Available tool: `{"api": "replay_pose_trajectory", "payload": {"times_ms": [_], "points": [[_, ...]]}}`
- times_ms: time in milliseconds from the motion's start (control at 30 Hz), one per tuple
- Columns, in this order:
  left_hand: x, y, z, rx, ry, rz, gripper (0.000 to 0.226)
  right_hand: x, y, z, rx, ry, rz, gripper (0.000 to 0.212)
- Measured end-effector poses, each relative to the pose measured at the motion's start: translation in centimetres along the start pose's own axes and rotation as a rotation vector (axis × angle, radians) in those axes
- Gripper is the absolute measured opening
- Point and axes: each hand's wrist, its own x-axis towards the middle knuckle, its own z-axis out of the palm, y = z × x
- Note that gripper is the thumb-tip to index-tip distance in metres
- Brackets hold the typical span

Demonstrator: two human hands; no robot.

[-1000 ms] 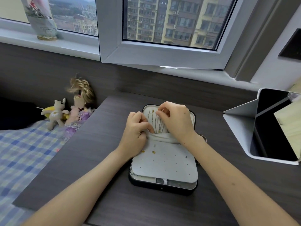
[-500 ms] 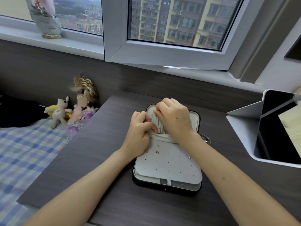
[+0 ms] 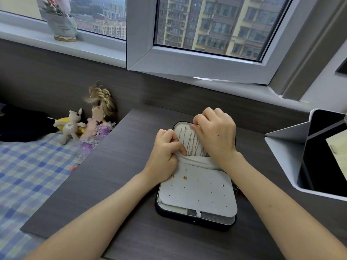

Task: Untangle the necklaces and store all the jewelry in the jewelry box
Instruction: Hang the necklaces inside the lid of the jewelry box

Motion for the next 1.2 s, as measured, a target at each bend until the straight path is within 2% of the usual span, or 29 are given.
{"api": "replay_pose_trajectory", "payload": {"times_ms": [100,233,433,700,900,1200], "points": [[0.0,0.0,0.0,-0.004,-0.004,-0.004,0.041,0.2,0.1,-0.2,0.068,-0.004,0.102,0.02],[0.0,0.0,0.0,-0.001,-0.003,0.001,0.041,0.2,0.2,-0.3,0.164,-0.057,0.243,0.031],[0.0,0.0,0.0,-0.004,-0.007,0.001,0.041,0.0,0.6,-0.5,0.456,-0.29,0.453,0.03],[0.0,0.1,-0.1,0.001,-0.007,-0.009,0.041,0.1,1.0,-1.8,0.498,-0.505,0.432,0.04],[0.0,-0.1,-0.1,0.0,-0.016,-0.013,0.041,-0.7,0.7,-1.1,0.361,-0.507,0.405,0.04],[0.1,-0.4,0.0,0.002,-0.032,-0.021,0.04,-1.1,0.5,-0.8,0.353,-0.538,0.395,0.049]]}}
